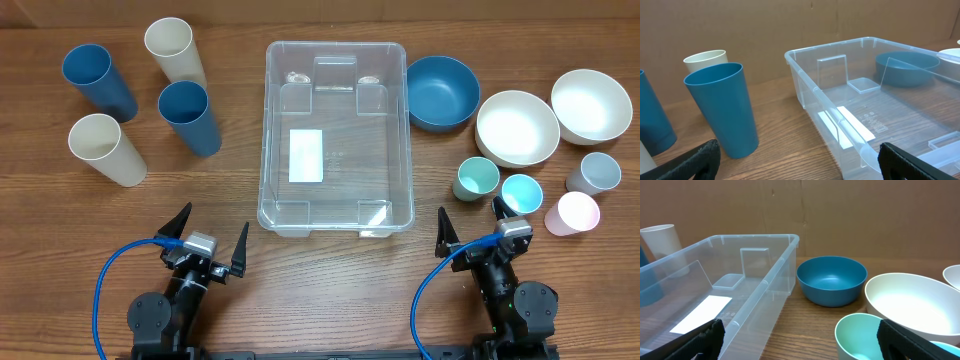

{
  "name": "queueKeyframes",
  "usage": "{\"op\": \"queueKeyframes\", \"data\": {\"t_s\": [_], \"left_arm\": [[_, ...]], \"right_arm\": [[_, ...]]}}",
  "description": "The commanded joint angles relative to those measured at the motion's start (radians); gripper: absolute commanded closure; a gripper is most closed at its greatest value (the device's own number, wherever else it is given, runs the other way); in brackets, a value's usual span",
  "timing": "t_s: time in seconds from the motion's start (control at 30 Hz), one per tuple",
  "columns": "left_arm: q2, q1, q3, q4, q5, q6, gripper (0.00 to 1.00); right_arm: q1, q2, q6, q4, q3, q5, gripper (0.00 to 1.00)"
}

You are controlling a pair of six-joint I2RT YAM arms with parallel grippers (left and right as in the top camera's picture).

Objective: Pack container

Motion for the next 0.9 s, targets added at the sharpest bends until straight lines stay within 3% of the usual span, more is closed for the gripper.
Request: {"op": "queueKeyframes", "data": {"t_s": [0.0, 0.17, 0.23, 0.7, 0.87], "left_arm": [[-0.011, 0.008, -0.003, 0.0, 0.014, 0.008, 0.0], [-0.011, 0.008, -0.003, 0.0, 0.014, 0.008, 0.0], [-0.011, 0.008, -0.003, 0.0, 0.014, 0.008, 0.0], [-0.011, 0.008, -0.003, 0.0, 0.014, 0.008, 0.0], [-0.011, 0.008, -0.003, 0.0, 0.014, 0.008, 0.0]], "right_arm": [[0.003, -0.01, 0.006, 0.008, -0.006, -0.002, 0.0], [0.003, -0.01, 0.016, 0.025, -0.006, 0.039, 0.0], [0.003, -0.01, 0.092, 0.033, -0.005, 0.04, 0.0], [0.003, -0.01, 0.093, 0.025, 0.002, 0.04, 0.0], [0.003, -0.001, 0.093, -0.034, 0.09, 0.04, 0.0]]}}
